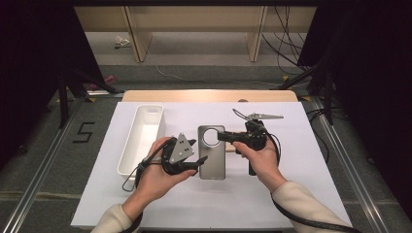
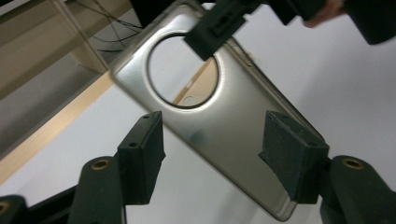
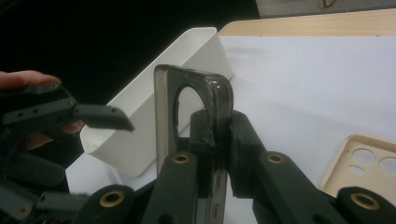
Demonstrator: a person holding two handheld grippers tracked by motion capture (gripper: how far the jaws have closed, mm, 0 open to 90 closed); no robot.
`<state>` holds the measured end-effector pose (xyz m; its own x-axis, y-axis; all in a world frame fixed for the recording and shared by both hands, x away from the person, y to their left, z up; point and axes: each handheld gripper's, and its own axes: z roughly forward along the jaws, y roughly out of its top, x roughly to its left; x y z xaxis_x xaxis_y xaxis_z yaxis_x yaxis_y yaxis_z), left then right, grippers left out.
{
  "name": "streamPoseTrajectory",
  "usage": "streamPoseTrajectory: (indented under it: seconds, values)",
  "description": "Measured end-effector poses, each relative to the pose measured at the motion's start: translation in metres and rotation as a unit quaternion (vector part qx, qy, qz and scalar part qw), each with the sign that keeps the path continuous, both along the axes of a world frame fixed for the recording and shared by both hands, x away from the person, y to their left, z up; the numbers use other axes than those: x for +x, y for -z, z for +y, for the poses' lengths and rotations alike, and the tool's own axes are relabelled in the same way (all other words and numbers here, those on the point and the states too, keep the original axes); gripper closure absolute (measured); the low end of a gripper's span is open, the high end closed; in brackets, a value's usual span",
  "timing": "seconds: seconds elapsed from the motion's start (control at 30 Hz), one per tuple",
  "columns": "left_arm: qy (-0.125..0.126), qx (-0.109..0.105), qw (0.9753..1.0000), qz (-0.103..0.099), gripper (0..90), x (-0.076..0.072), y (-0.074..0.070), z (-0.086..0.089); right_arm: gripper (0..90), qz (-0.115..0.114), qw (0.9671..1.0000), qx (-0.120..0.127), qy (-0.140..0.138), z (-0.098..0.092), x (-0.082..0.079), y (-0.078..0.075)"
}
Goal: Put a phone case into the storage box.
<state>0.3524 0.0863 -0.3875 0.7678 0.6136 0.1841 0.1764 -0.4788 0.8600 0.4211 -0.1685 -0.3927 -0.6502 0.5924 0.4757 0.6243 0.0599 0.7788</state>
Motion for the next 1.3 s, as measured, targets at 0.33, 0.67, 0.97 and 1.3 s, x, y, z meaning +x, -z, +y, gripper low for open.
streamPoseTrajectory:
  seconds: [0.33, 0.67, 0.97, 1.3]
  values:
    - [-0.044, -0.085, 0.9949, 0.034, 43.0, 0.008, 0.000, 0.011, 82.3, -0.004, 1.0000, 0.000, -0.006, 0.004, -0.003, 0.000]
    - [-0.055, -0.122, 0.9901, 0.044, 50.5, 0.010, -0.003, 0.008, 82.3, -0.010, 0.9999, -0.003, -0.010, 0.007, -0.006, -0.001]
    - [-0.068, -0.154, 0.9842, 0.057, 56.4, 0.013, -0.005, 0.009, 82.2, -0.013, 0.9999, -0.003, -0.010, 0.009, -0.007, -0.001]
    - [-0.099, -0.171, 0.9774, 0.075, 62.3, 0.018, -0.002, 0.011, 82.2, -0.018, 0.9998, -0.003, -0.013, 0.010, -0.008, -0.002]
